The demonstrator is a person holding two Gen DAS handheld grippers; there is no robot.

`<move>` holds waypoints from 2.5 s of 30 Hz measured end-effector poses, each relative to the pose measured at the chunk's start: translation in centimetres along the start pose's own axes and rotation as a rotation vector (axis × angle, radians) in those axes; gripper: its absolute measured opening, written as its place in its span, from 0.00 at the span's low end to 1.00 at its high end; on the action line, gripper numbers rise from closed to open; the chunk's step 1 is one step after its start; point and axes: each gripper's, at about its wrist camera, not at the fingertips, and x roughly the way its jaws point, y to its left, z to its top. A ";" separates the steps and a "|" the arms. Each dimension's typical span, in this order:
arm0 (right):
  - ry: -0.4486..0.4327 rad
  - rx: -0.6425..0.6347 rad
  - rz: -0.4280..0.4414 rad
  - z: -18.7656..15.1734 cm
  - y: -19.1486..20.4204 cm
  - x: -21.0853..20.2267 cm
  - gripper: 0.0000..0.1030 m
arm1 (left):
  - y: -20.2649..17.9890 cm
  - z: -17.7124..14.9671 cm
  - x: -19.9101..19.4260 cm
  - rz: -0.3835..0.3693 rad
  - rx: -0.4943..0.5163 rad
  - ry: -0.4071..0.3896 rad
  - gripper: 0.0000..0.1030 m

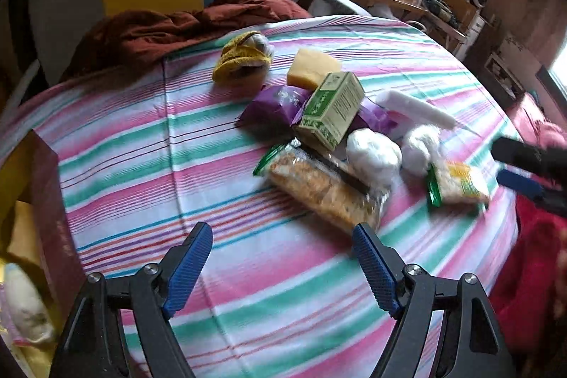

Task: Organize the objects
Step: 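Grasp the cracker packet with the left tool while the right tool grasps the plastic-wrapped bundle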

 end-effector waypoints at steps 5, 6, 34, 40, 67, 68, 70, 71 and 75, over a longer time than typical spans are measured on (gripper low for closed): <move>-0.013 0.013 0.022 0.0 -0.2 -0.3 0.78 | -1.0 1.9 2.1 0.023 -0.020 0.019 0.79; -0.014 0.017 0.026 0.0 -0.2 -0.3 0.78 | -1.0 2.1 2.4 0.029 -0.022 0.021 0.79; 0.107 0.017 0.029 0.6 -0.2 1.3 0.78 | 0.9 -4.5 0.8 -0.002 0.139 -0.009 0.67; 0.095 -0.016 -0.081 2.6 1.2 3.0 0.78 | 1.3 -6.1 -0.2 -0.004 0.151 -0.041 0.67; 0.041 -0.178 0.040 0.9 6.8 2.2 0.36 | 2.1 -6.9 -1.1 -0.026 0.140 -0.087 0.53; 0.037 -0.194 0.042 0.5 7.2 1.6 0.36 | 2.2 -6.9 -1.3 -0.030 0.136 -0.087 0.53; 0.032 -0.218 0.047 -0.1 7.9 1.2 0.36 | 2.3 -7.1 -2.1 -0.045 0.129 -0.103 0.53; 0.029 -0.228 0.050 -0.3 8.3 1.0 0.36 | 2.3 -7.1 -2.7 -0.052 0.127 -0.117 0.53; 0.023 -0.255 0.073 -1.2 9.6 0.4 0.36 | 2.7 -7.0 -5.0 -0.072 0.114 -0.162 0.53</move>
